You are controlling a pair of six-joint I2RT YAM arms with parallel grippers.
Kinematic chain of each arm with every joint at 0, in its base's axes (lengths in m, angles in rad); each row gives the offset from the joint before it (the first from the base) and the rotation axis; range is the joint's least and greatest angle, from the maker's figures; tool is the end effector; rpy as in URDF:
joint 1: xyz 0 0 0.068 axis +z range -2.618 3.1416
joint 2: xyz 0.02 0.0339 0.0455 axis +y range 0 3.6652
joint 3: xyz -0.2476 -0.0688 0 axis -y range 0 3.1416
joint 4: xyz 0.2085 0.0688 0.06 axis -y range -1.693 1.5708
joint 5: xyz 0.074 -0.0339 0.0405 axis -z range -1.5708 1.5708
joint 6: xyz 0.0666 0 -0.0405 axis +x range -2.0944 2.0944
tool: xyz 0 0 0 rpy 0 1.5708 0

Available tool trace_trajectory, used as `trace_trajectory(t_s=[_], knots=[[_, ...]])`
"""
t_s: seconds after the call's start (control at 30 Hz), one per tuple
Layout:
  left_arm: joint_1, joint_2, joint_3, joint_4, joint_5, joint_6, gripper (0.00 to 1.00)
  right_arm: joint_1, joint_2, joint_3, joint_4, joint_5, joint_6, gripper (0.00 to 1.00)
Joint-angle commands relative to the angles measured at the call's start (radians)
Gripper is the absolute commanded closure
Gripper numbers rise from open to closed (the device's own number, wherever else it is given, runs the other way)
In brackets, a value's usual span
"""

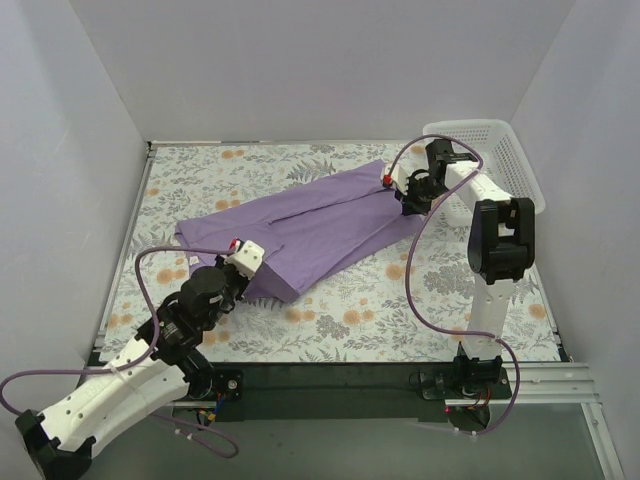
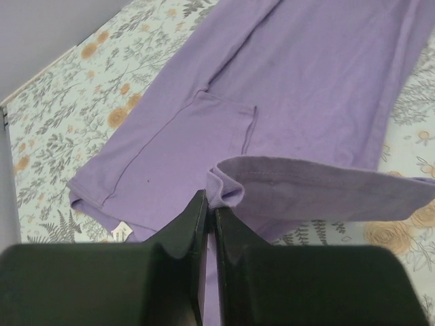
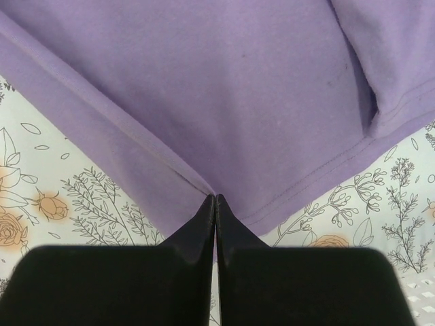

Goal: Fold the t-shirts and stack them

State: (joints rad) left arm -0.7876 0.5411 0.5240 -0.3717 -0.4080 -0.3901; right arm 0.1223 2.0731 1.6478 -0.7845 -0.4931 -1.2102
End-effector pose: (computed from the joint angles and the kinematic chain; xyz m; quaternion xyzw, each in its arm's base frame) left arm 0.1191 -0.0822 0.2462 0.0499 0.8194 -0.1632 0.5472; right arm 0.3939 0.0802 0.1750 -0.6241 0.7229 0.1153 0.2732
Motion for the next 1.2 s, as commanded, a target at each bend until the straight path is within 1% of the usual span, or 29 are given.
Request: trace_trajectory(t_s=[0.0,0.07,0.1,0.17,0.33,0.57,0.7,0.9,1.17], knots=[[0.111,0.016,0.024,0.080,0.064,-0.019,1.00,0.000,0.010,0.050,-0.007,0.004,0.026,0.99],[0.192,0.045,0.041,0.097,0.124,-0.024,1.00,0.002,0.016,0.059,-0.007,0.002,0.037,0.99],[0.214,0.054,0.045,0.102,0.170,-0.030,1.00,0.000,0.016,0.063,-0.007,0.002,0.038,0.99],[0.249,0.086,0.056,0.111,0.199,-0.032,1.00,0.002,0.021,0.069,-0.007,0.002,0.046,0.99],[0.289,0.122,0.060,0.128,0.221,-0.036,1.00,0.002,0.028,0.099,-0.007,-0.004,0.061,0.99],[0.382,0.164,0.082,0.200,0.264,-0.032,1.00,0.000,0.064,0.153,-0.005,0.004,0.103,0.99],[0.416,0.206,0.102,0.250,0.287,-0.024,1.00,0.002,0.071,0.165,-0.005,0.011,0.115,0.99],[0.435,0.162,0.105,0.294,0.319,-0.021,1.00,-0.001,0.067,0.149,-0.004,0.034,0.110,0.99],[0.445,0.129,0.067,0.318,0.252,-0.001,1.00,-0.007,0.067,0.147,-0.002,0.050,0.126,0.99]])
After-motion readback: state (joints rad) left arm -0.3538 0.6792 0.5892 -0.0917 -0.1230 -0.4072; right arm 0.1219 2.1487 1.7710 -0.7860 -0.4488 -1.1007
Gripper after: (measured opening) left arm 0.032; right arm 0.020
